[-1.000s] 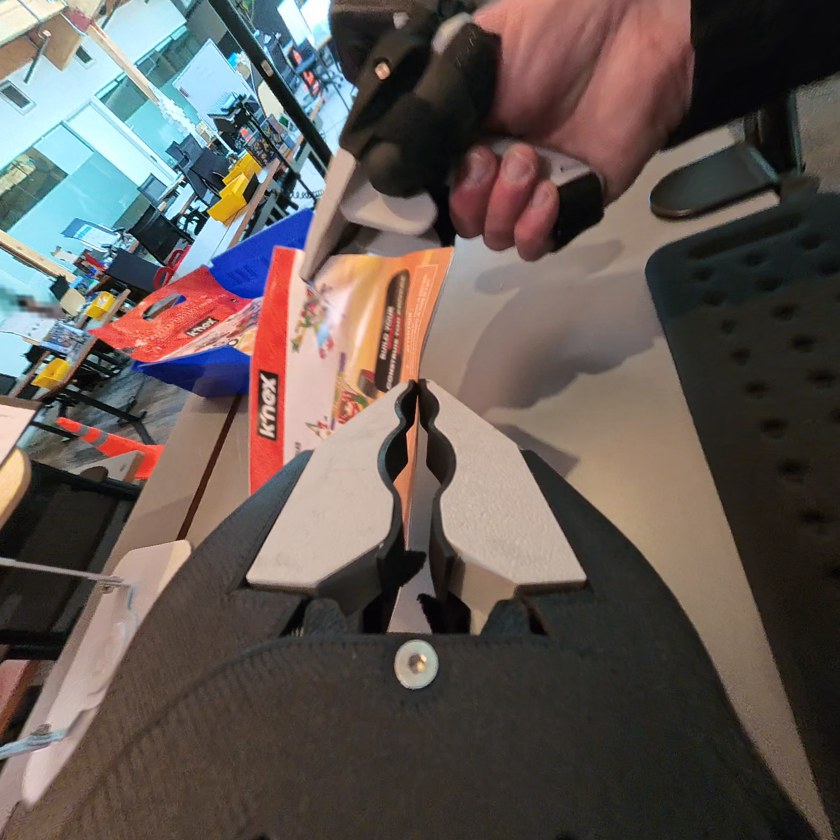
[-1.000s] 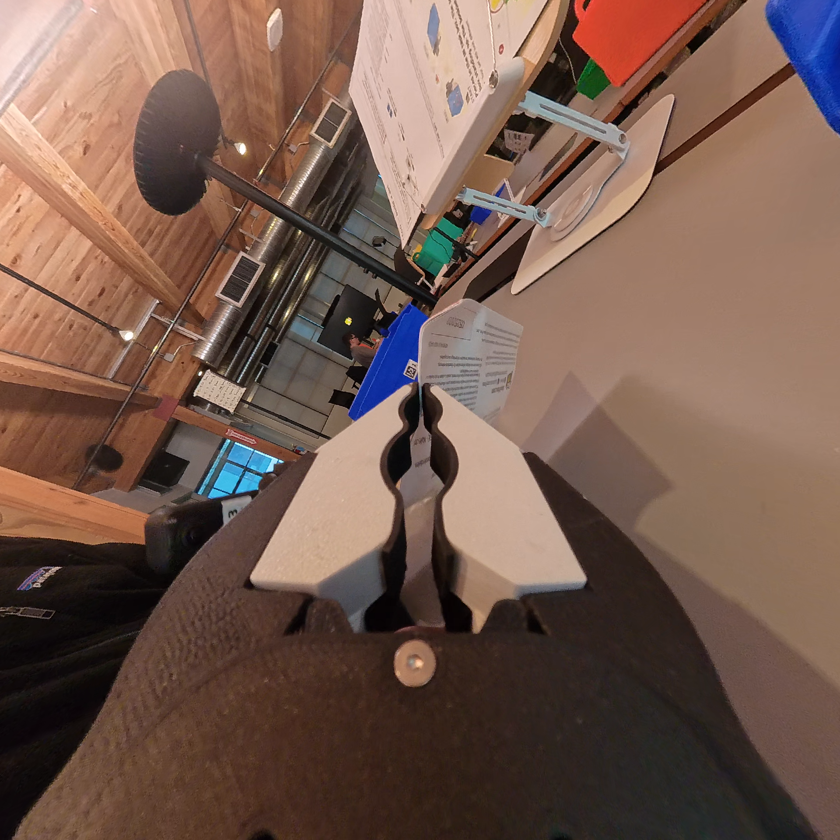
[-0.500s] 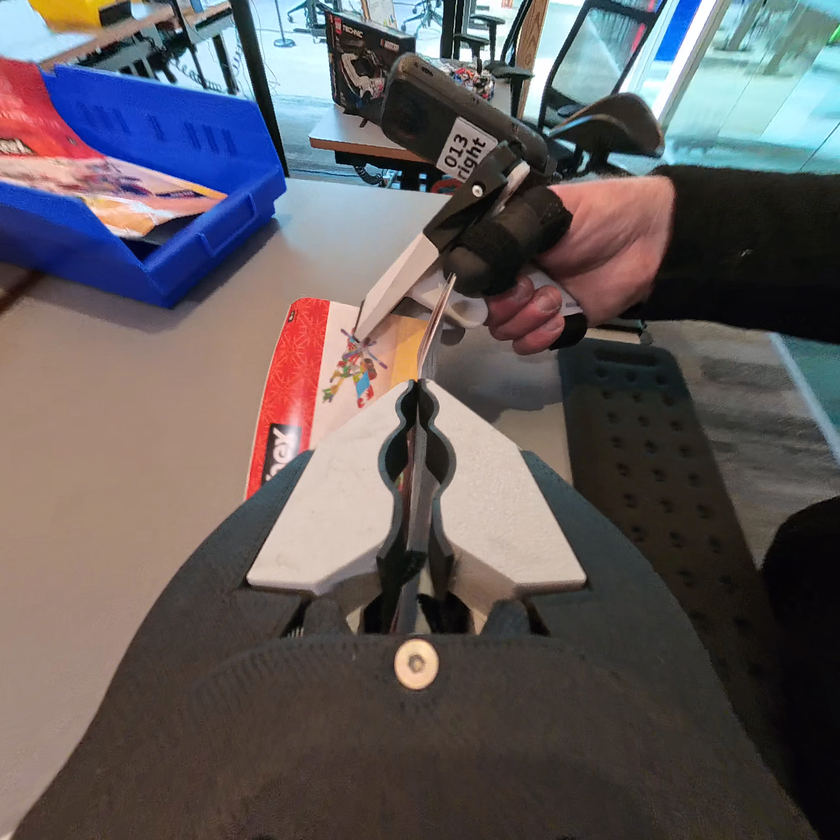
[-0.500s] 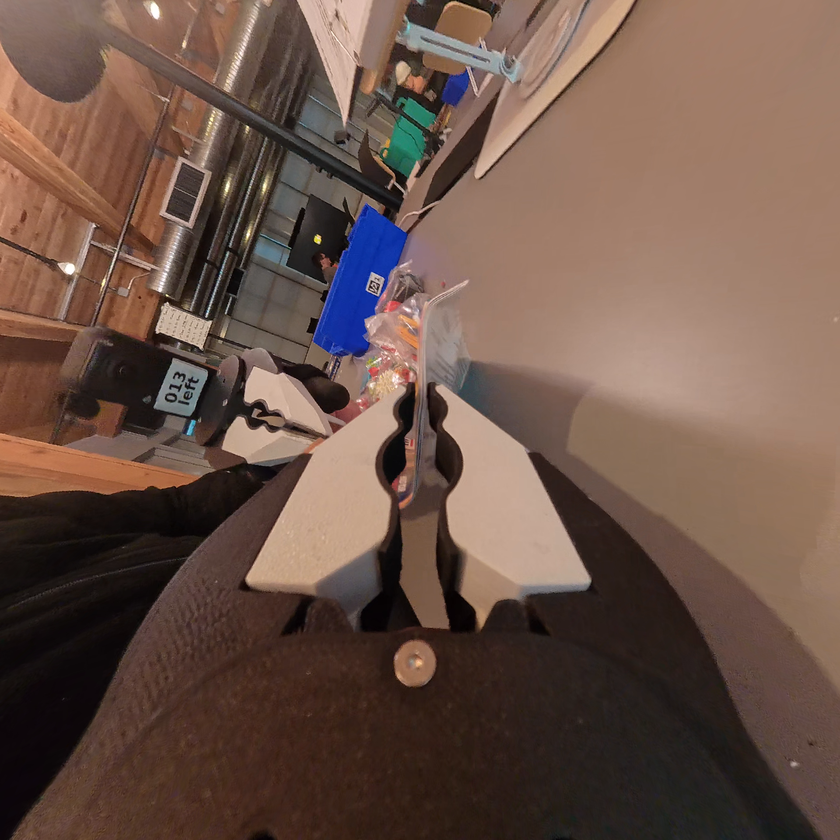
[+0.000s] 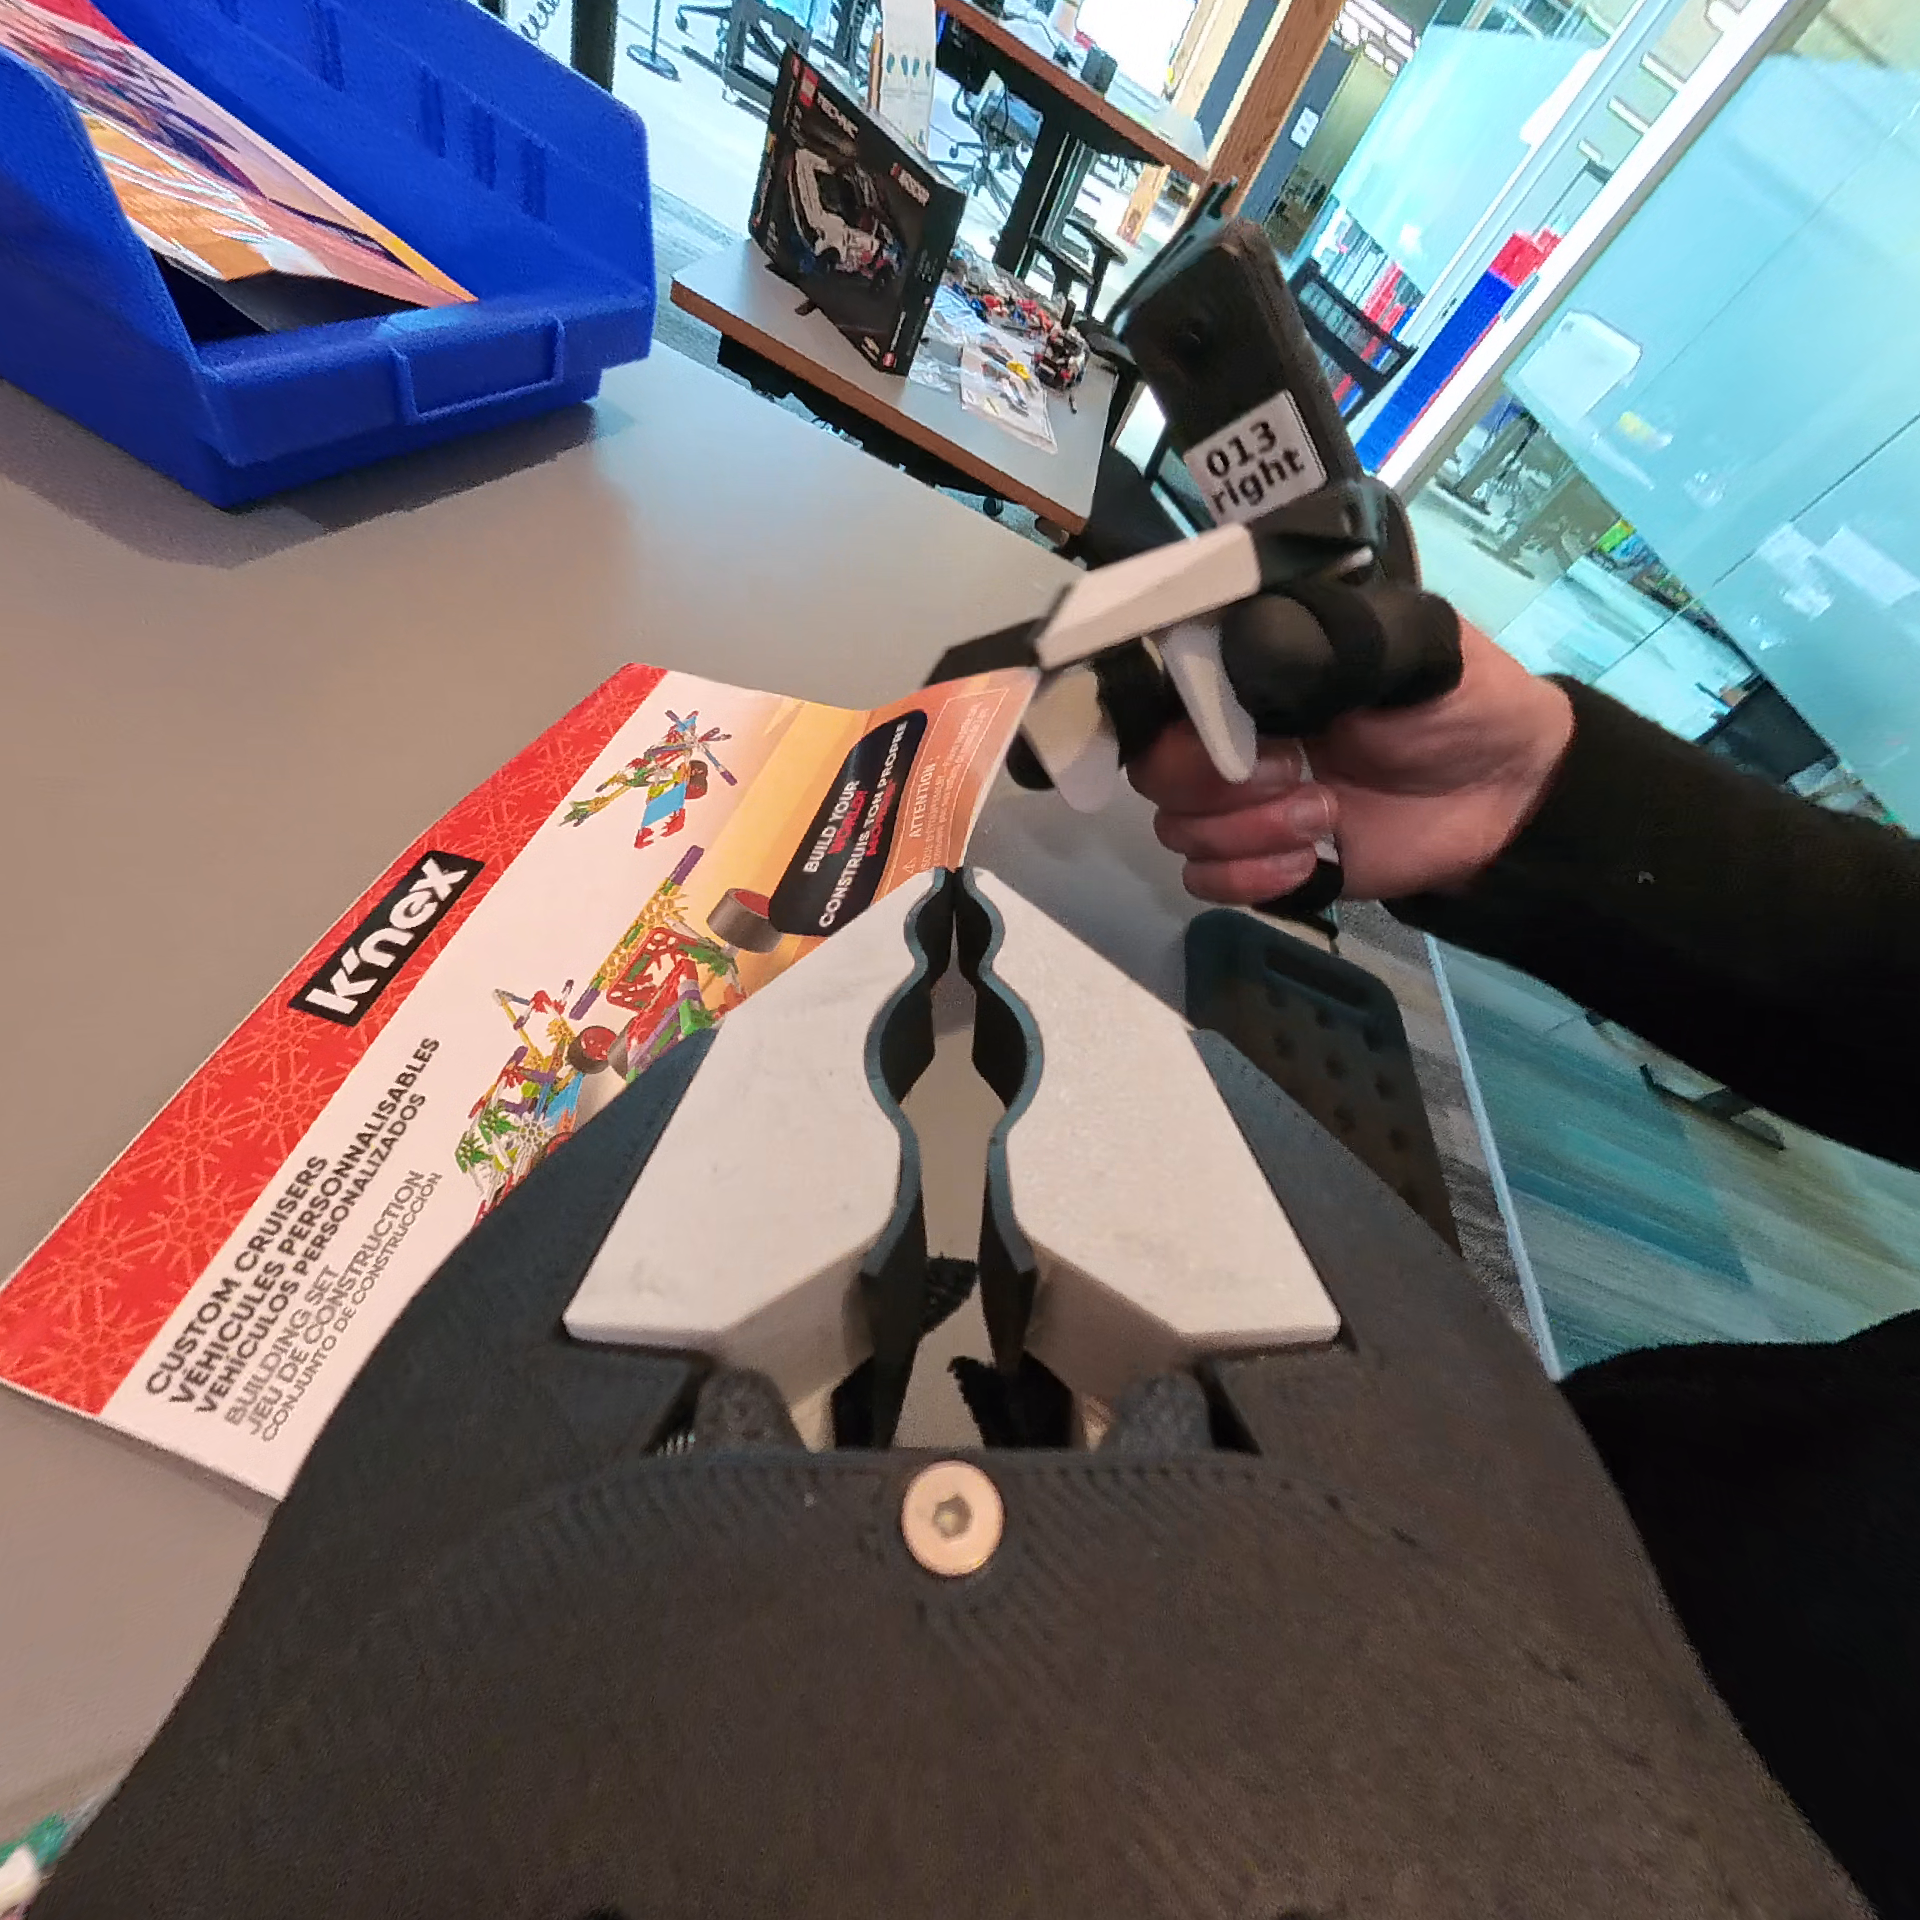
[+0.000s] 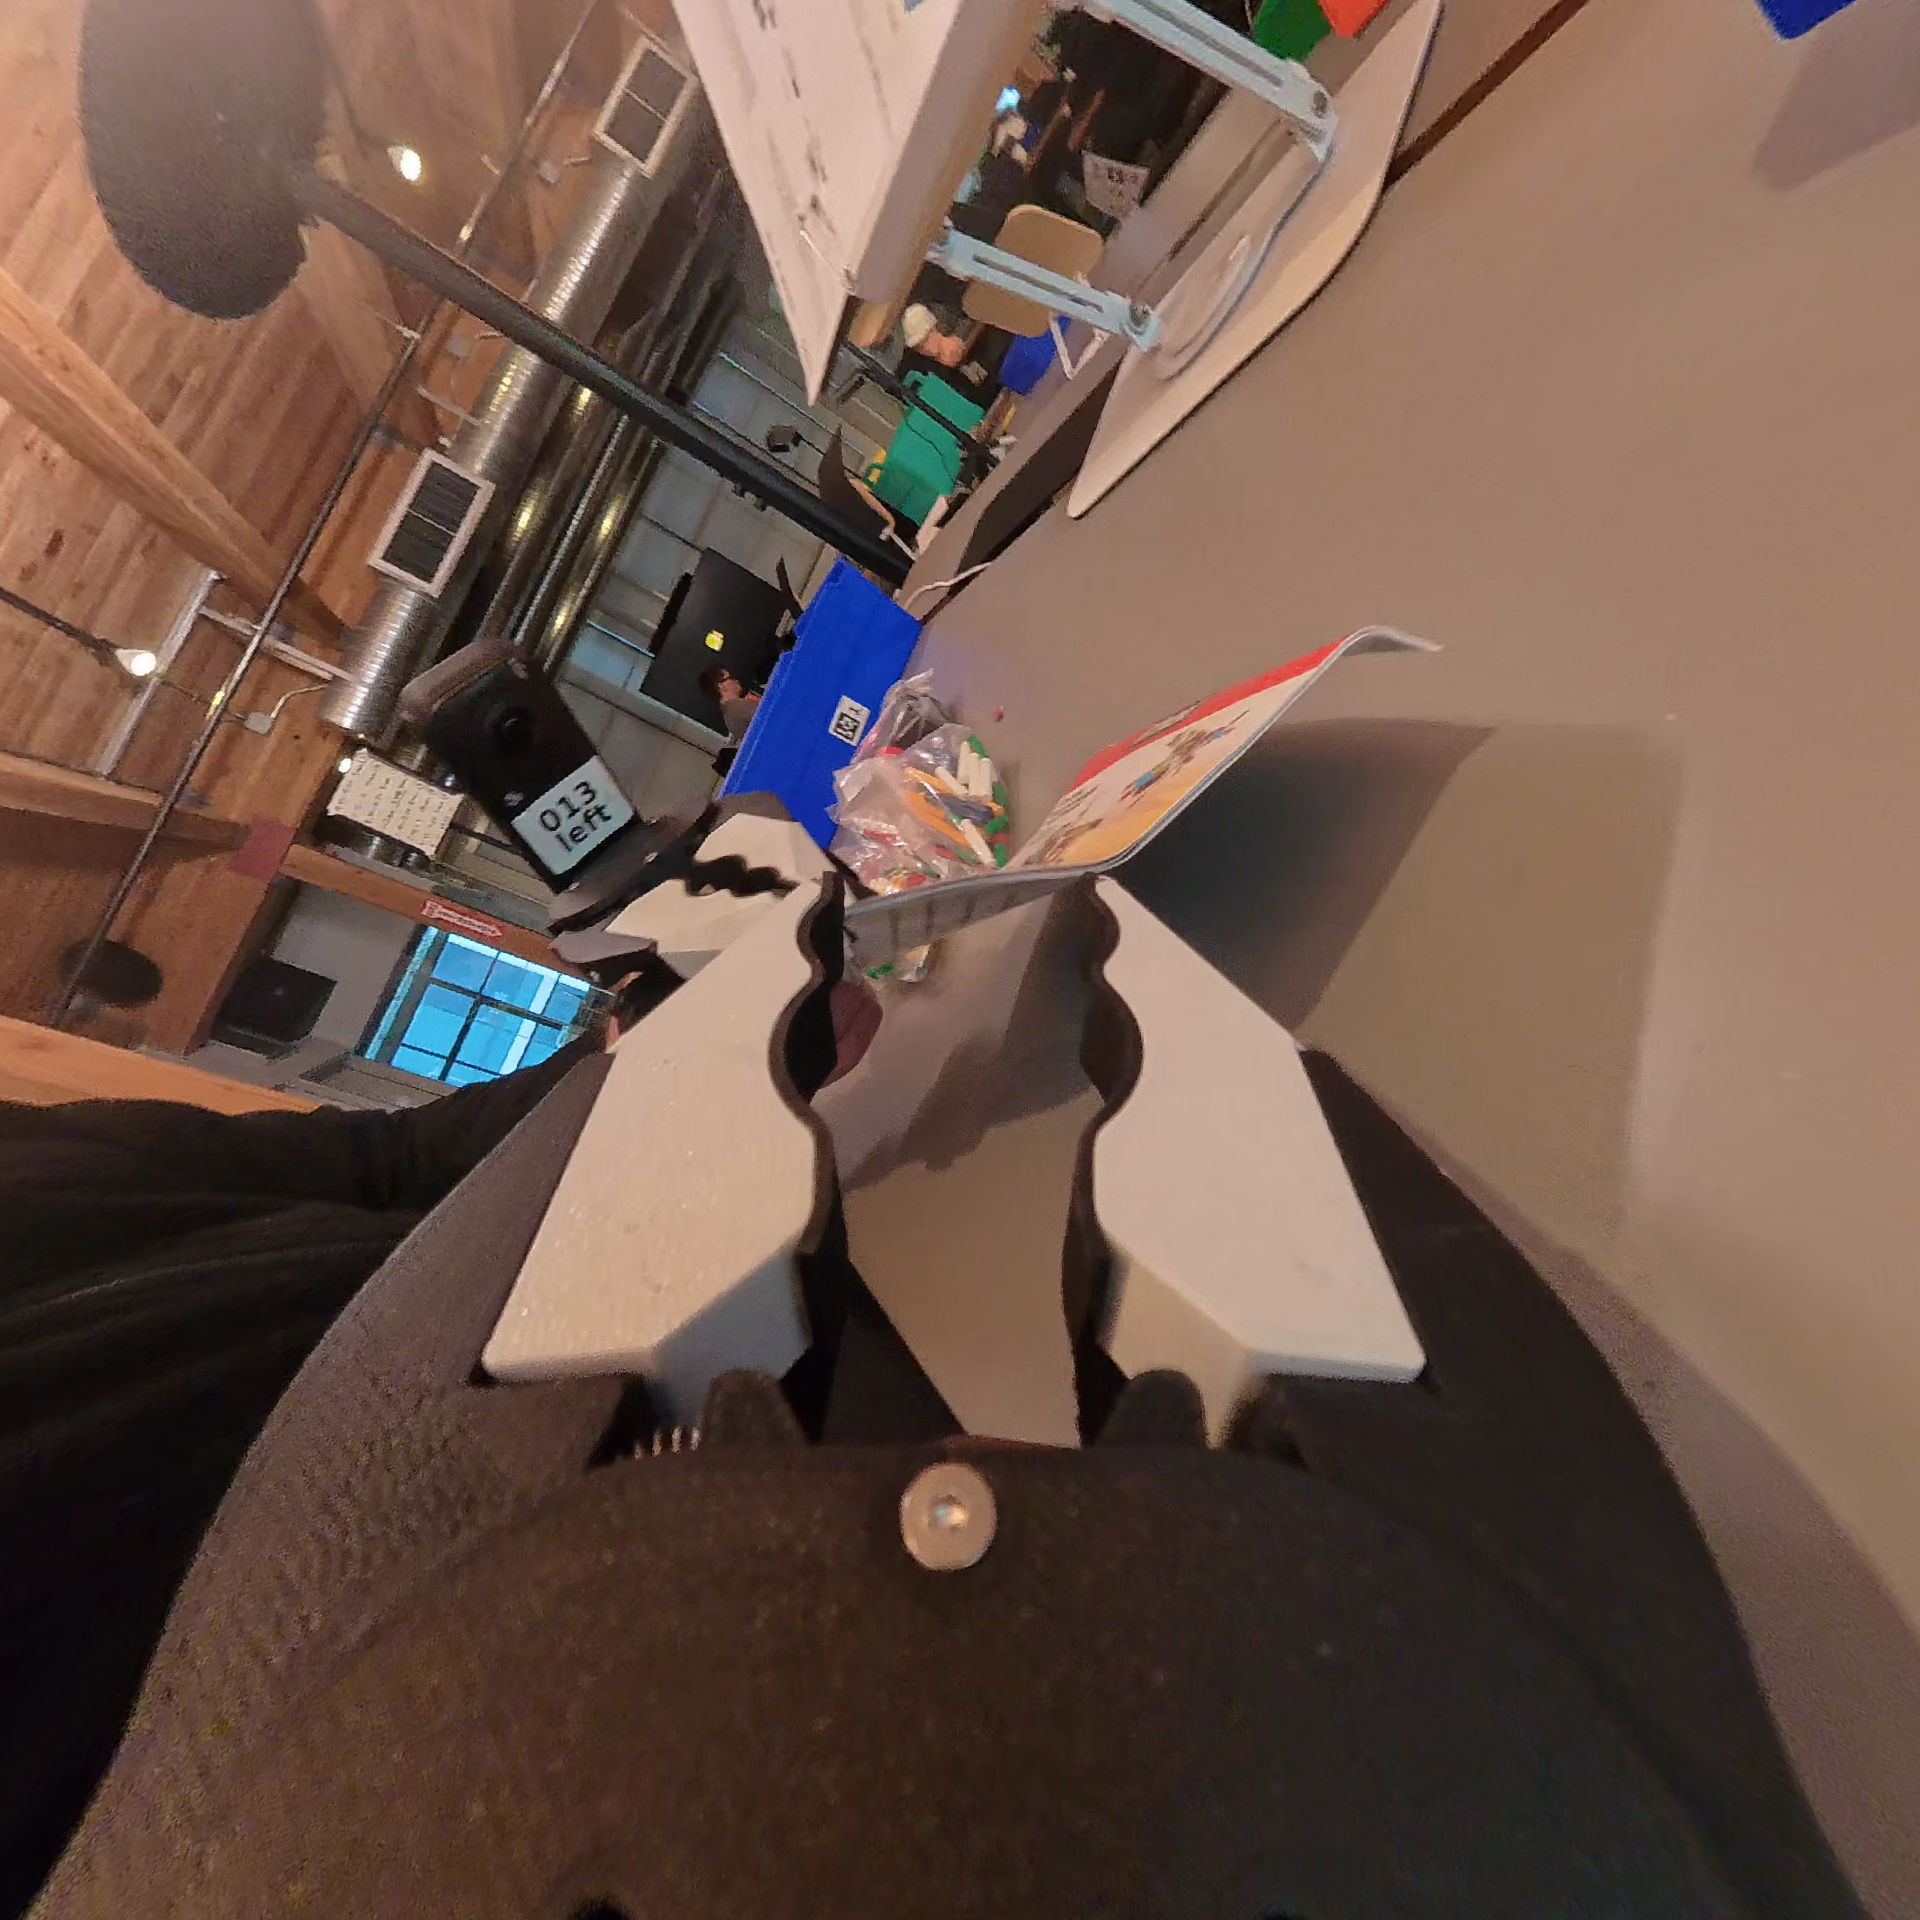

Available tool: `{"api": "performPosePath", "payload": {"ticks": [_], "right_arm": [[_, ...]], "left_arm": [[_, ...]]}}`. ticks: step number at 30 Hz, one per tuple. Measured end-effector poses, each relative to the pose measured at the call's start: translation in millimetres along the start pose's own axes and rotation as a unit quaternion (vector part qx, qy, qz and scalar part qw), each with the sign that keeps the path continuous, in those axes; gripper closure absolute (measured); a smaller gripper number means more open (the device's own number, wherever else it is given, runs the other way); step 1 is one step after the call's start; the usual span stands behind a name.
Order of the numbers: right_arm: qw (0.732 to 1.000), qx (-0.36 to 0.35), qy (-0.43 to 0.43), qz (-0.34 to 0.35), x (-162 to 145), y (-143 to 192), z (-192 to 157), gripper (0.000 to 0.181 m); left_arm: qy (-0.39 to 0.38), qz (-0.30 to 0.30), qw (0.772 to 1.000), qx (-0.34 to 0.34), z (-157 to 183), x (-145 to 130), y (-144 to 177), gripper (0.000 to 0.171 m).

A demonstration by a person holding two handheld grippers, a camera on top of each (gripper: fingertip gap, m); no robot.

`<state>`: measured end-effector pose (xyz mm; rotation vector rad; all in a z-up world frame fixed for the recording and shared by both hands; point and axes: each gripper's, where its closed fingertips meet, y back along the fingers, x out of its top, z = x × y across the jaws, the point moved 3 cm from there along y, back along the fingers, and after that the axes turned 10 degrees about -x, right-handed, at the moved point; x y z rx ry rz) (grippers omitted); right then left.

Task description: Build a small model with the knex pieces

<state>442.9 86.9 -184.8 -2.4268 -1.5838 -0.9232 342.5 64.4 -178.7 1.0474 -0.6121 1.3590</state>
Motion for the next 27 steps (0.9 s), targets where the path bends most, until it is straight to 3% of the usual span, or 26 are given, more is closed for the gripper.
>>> {"api": "performPosePath", "payload": {"ticks": [6,15,27], "right_arm": [[1.0,0.017,0.0,0.017,-15,-5,-14,0.143],[0.997,0.056,0.035,0.033,-19,-4,-30,0.181],[0.995,0.064,0.066,0.044,-13,0,-43,0.181]], "left_arm": [[0.028,0.011,0.999,-0.013,5,4,-10,0.171],[0.08,0.027,0.996,-0.041,14,7,-16,0.171],[0.103,0.023,0.992,-0.063,25,16,-16,0.171]]}}
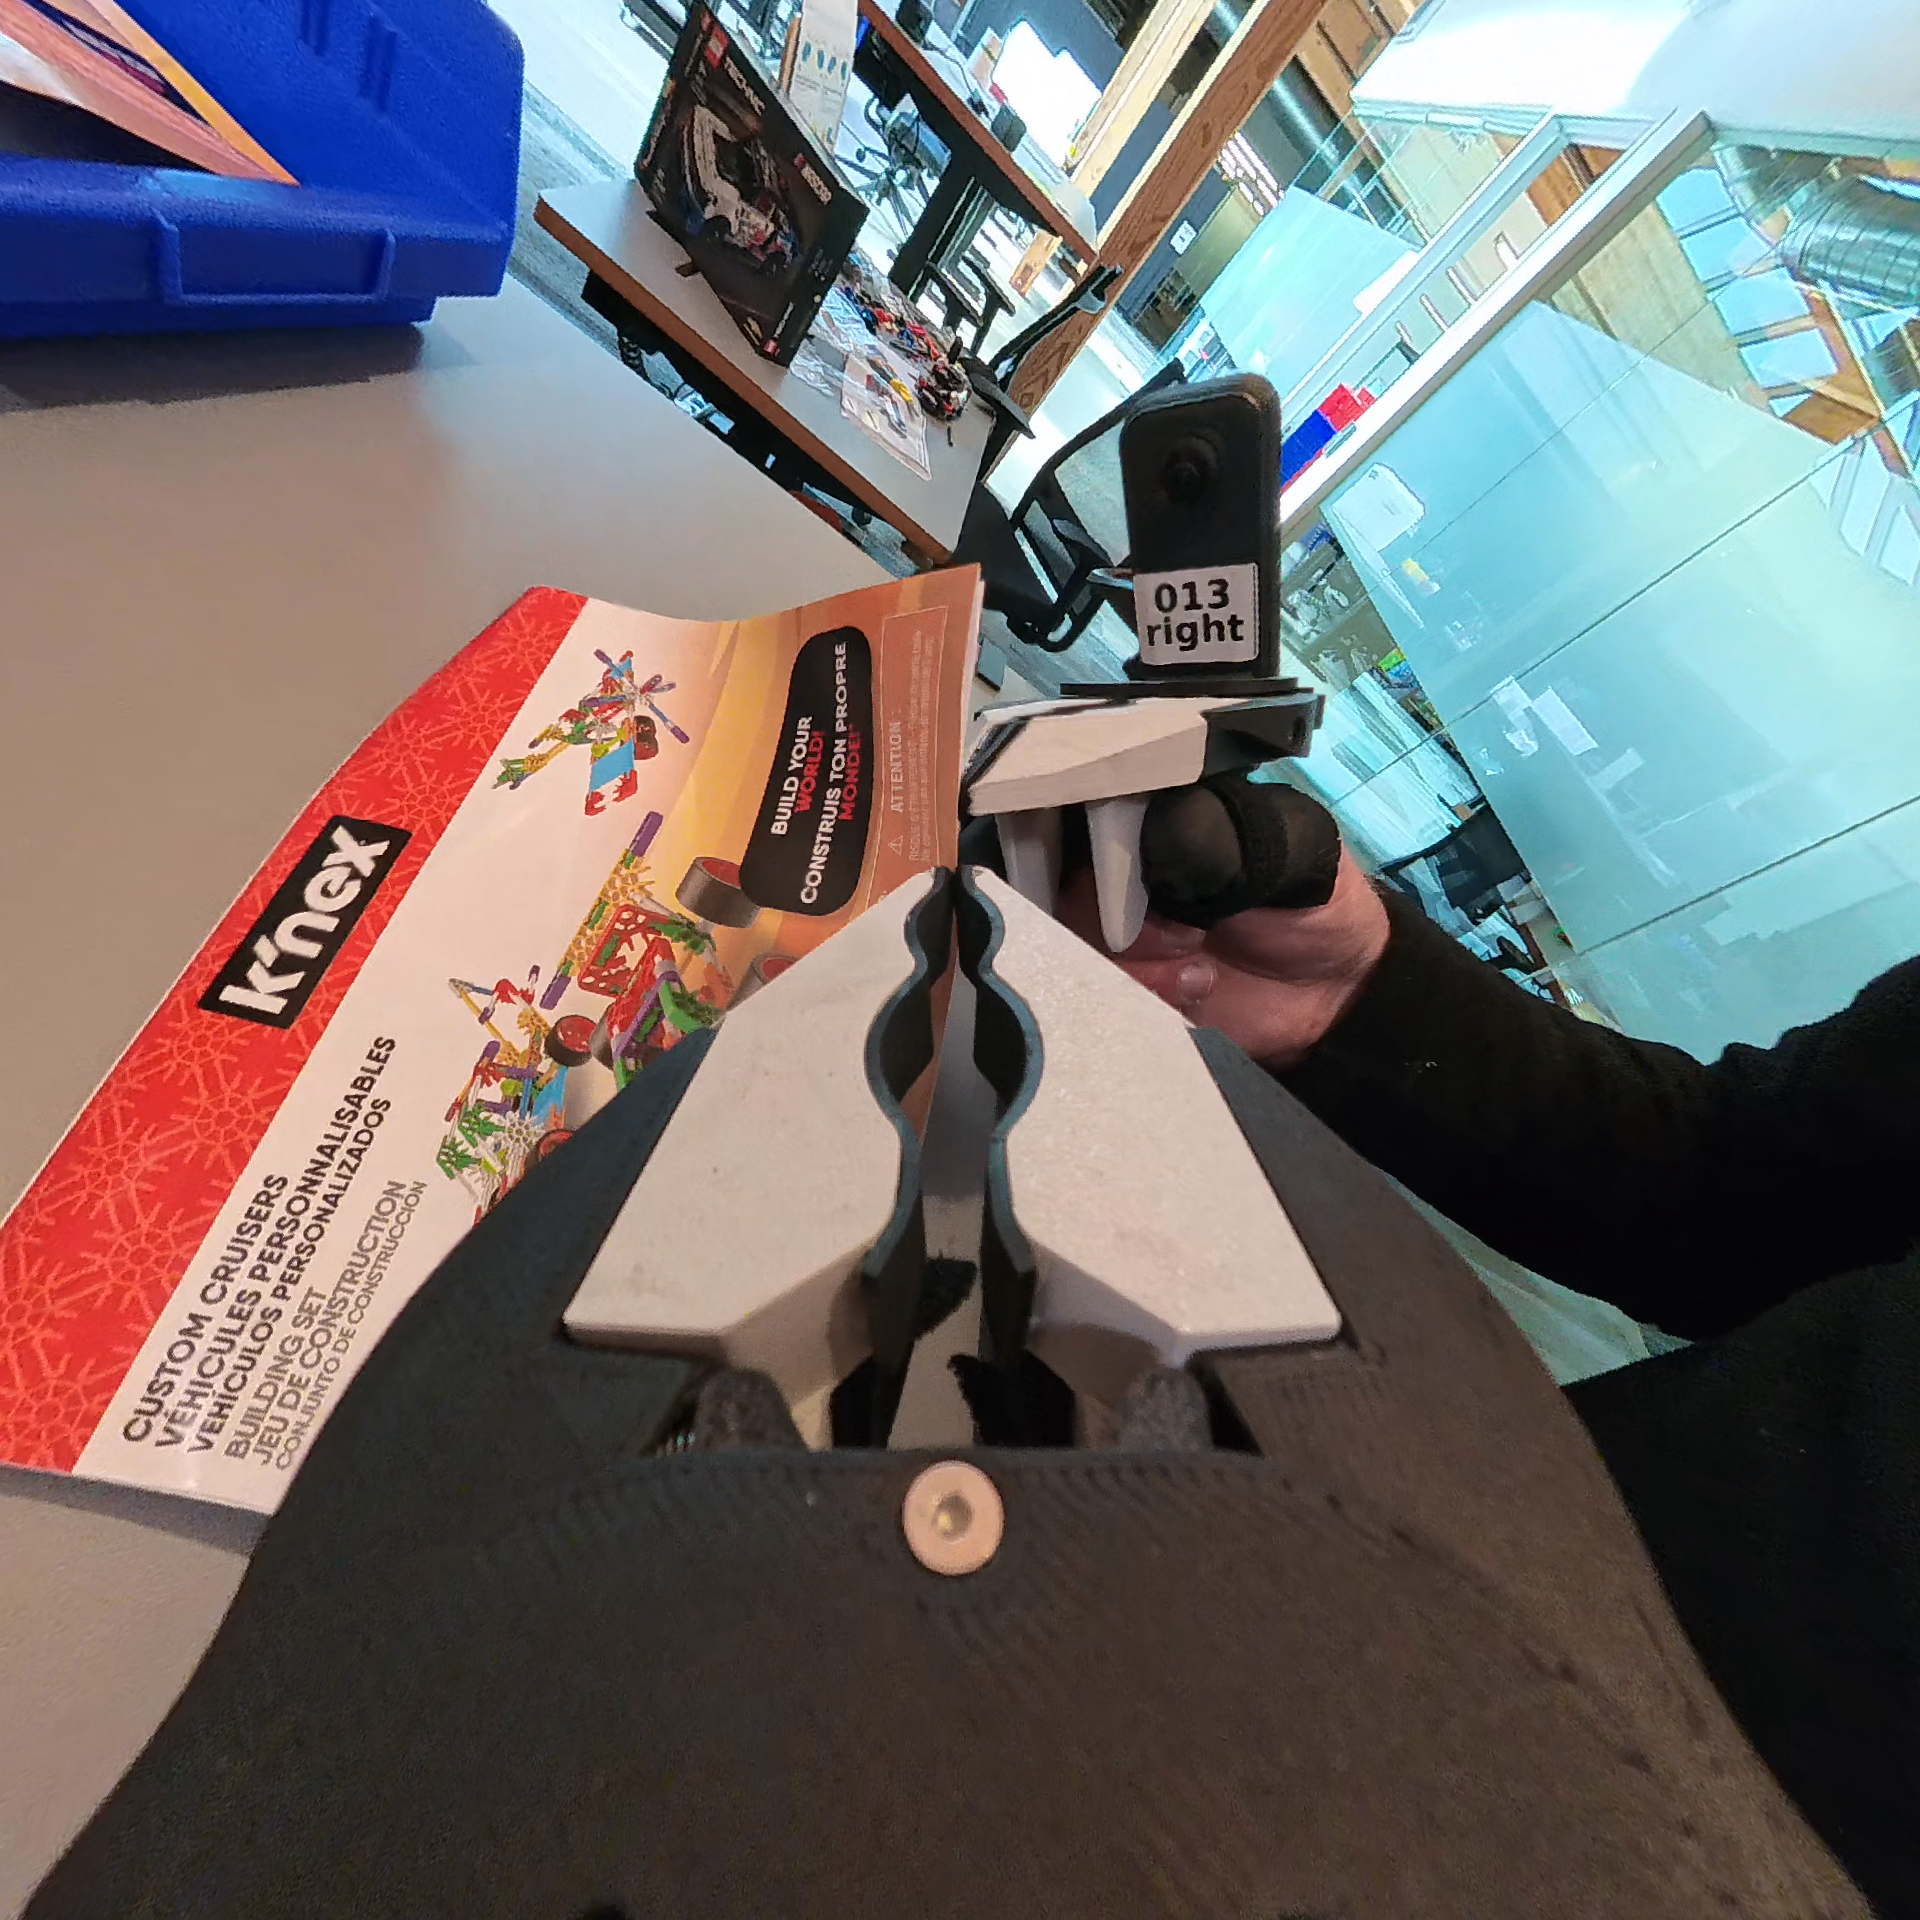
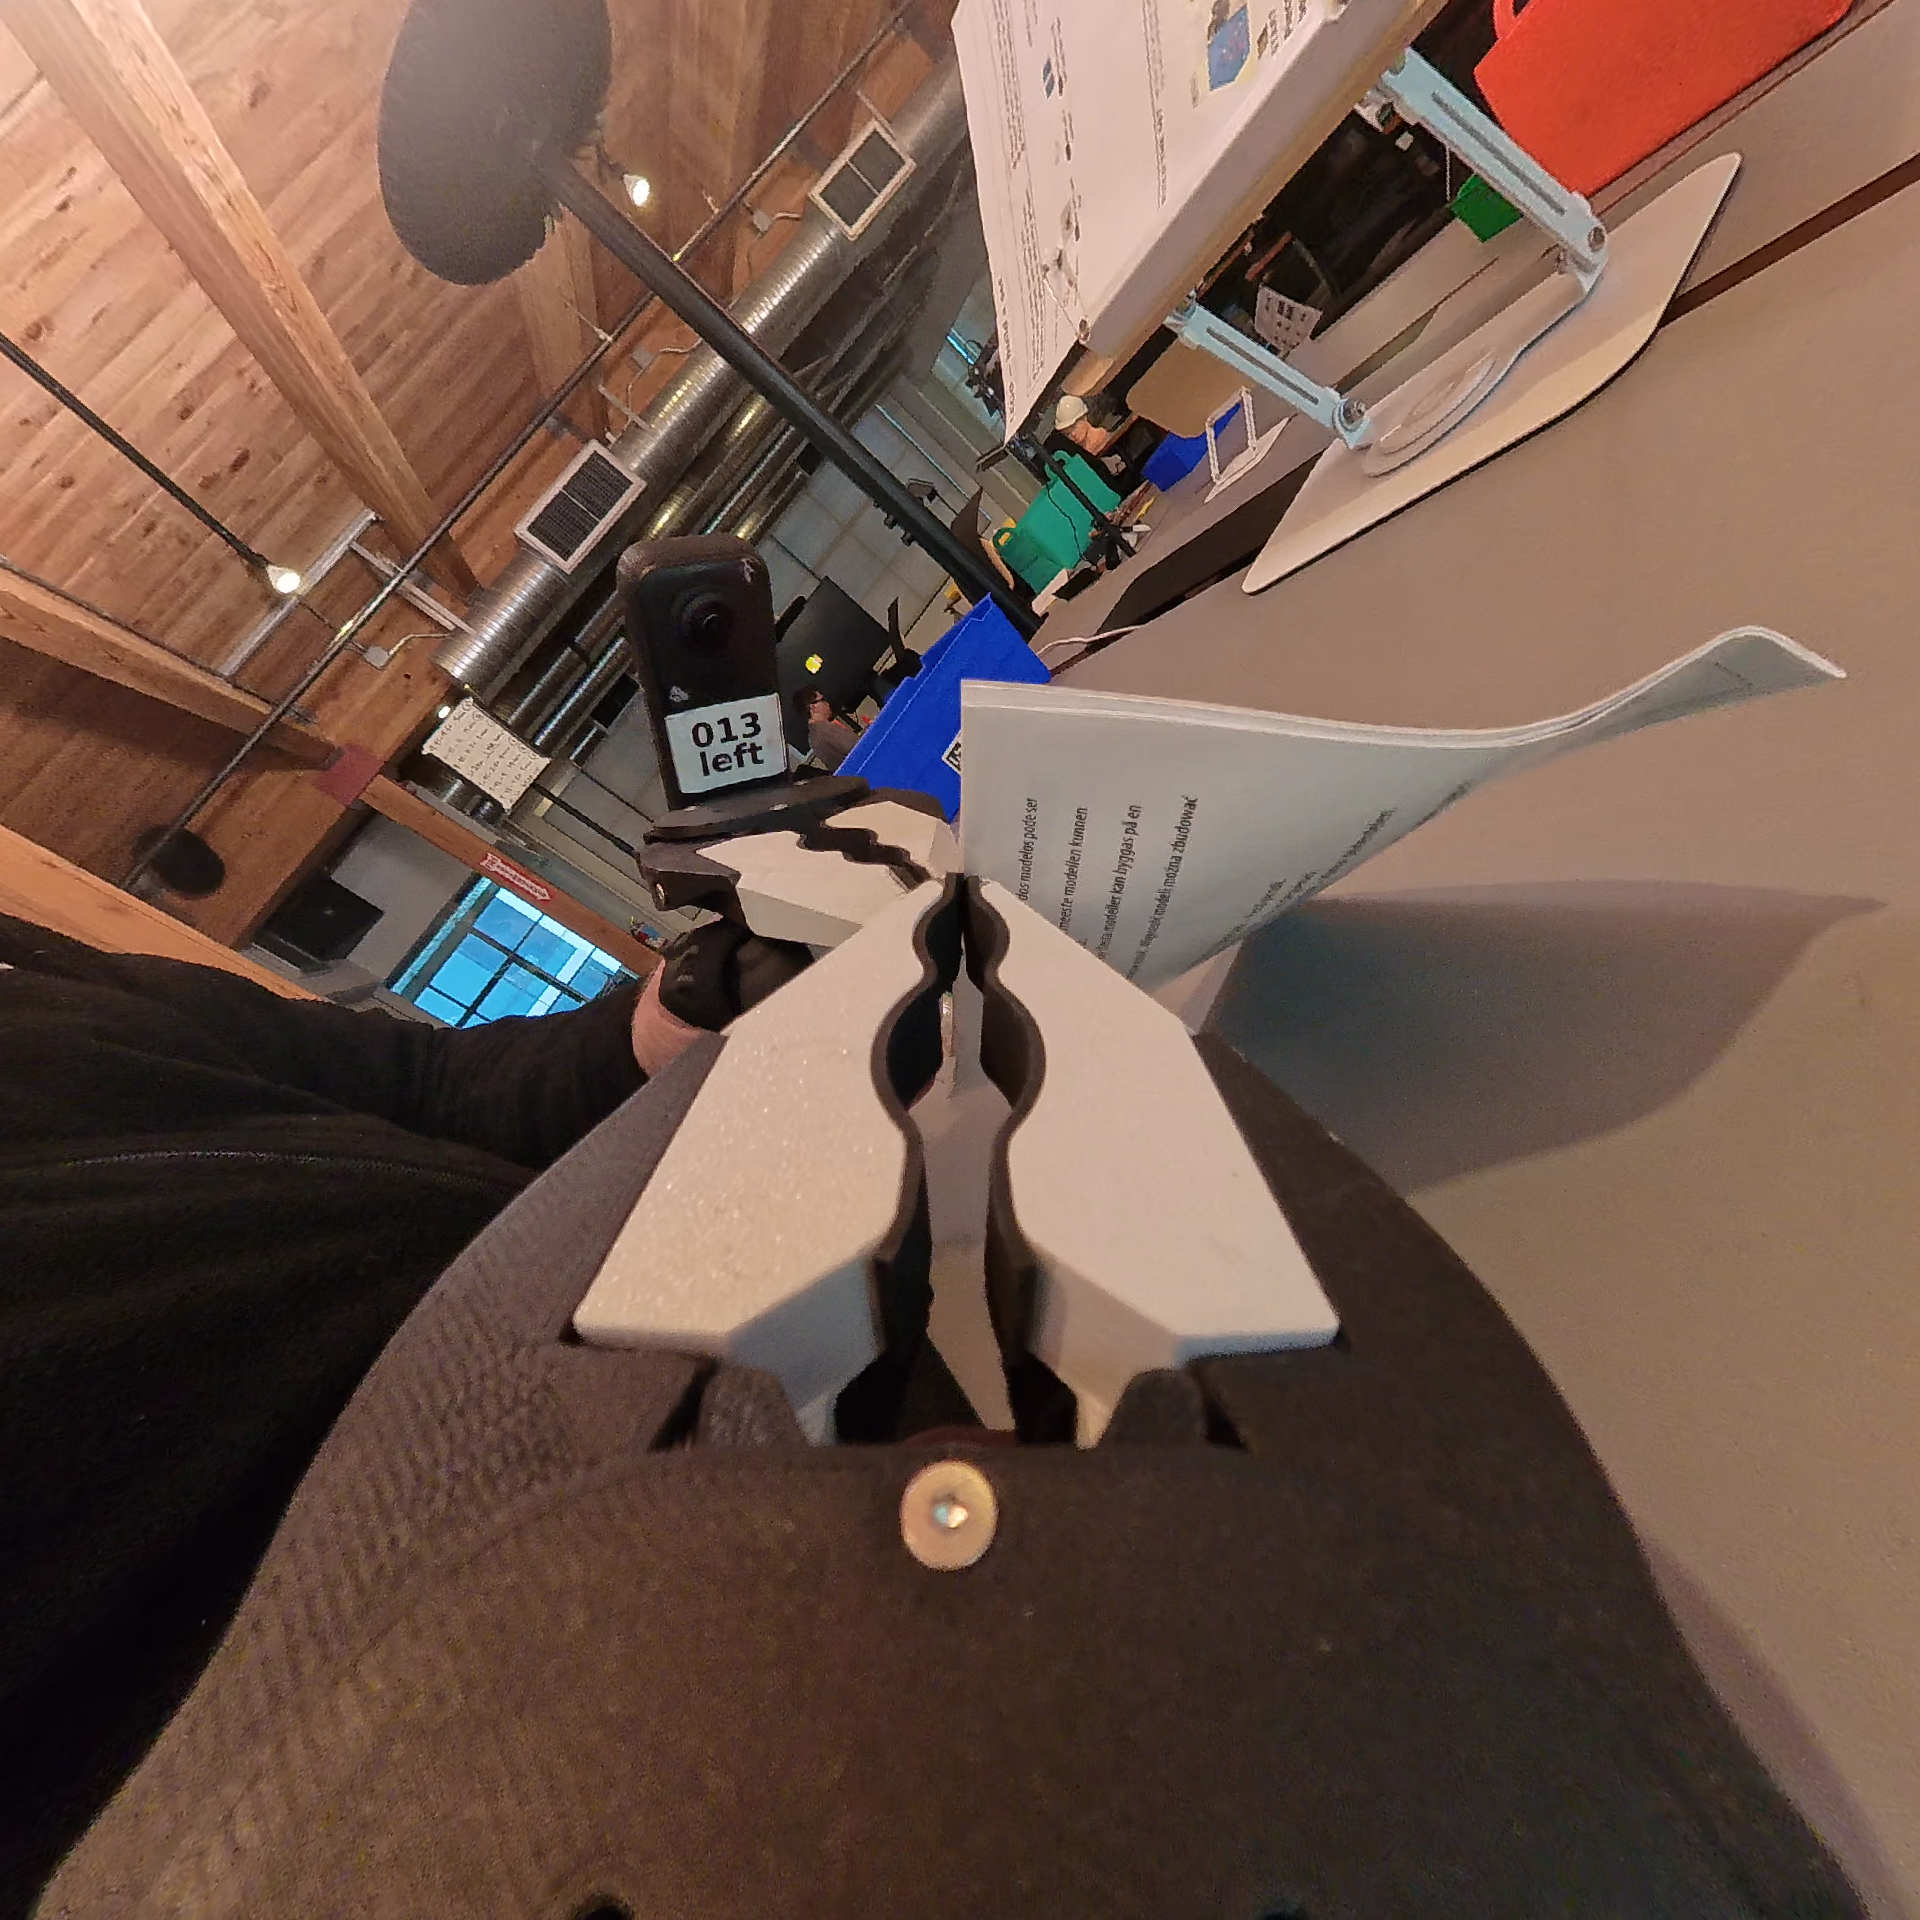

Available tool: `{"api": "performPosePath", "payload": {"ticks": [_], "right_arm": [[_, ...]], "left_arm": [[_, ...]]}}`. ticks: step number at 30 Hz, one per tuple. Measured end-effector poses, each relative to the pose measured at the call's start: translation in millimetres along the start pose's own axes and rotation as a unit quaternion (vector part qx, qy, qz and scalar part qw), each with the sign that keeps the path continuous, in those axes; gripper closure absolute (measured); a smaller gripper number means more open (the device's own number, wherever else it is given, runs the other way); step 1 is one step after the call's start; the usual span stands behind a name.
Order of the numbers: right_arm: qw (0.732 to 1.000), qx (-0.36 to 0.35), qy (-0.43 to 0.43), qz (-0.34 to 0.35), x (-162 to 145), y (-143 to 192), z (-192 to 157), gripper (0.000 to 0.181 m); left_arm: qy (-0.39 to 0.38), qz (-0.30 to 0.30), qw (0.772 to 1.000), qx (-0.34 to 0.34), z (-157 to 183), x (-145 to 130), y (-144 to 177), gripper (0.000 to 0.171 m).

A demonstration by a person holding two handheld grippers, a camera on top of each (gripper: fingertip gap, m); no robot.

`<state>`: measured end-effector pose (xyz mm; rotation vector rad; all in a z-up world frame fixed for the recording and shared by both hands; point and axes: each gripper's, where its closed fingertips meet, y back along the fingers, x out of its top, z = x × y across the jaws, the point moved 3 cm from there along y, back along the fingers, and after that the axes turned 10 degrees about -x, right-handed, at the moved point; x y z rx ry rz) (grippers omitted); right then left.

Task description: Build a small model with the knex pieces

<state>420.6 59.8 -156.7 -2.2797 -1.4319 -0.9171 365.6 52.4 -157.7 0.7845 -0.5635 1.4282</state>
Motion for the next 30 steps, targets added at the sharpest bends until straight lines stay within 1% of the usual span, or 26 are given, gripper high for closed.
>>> {"api": "performPosePath", "payload": {"ticks": [10,14,16,18,20,23,27,30], "right_arm": [[1.0,0.007,0.011,0.001,-5,9,-1,0.181],[1.0,0.005,0.017,0.002,-4,10,-1,0.181],[1.0,0.007,0.02,0.001,-4,9,-2,0.181],[1.0,0.009,0.023,0.001,-3,9,-3,0.181],[1.0,0.009,0.025,0.001,-2,8,-3,0.181],[1.0,-0.001,0.027,-0.005,-5,13,-1,0.181],[0.997,-0.039,0.046,-0.04,-16,23,8,0.181],[0.991,-0.068,0.087,-0.076,-26,23,14,0.181]], "left_arm": [[0.0,-0.059,0.998,-0.031,4,-1,-3,0.171],[-0.014,-0.073,0.996,-0.041,10,4,-1,0.165],[-0.017,-0.083,0.995,-0.049,14,7,0,0.158],[-0.022,-0.094,0.994,-0.06,19,12,1,0.155],[-0.033,-0.113,0.991,-0.061,23,15,2,0.151],[-0.072,-0.155,0.984,-0.044,25,16,9,0.148],[-0.153,-0.26,0.953,0.025,4,-3,32,0.138],[-0.211,-0.337,0.915,0.07,-21,-27,48,0.128]]}}
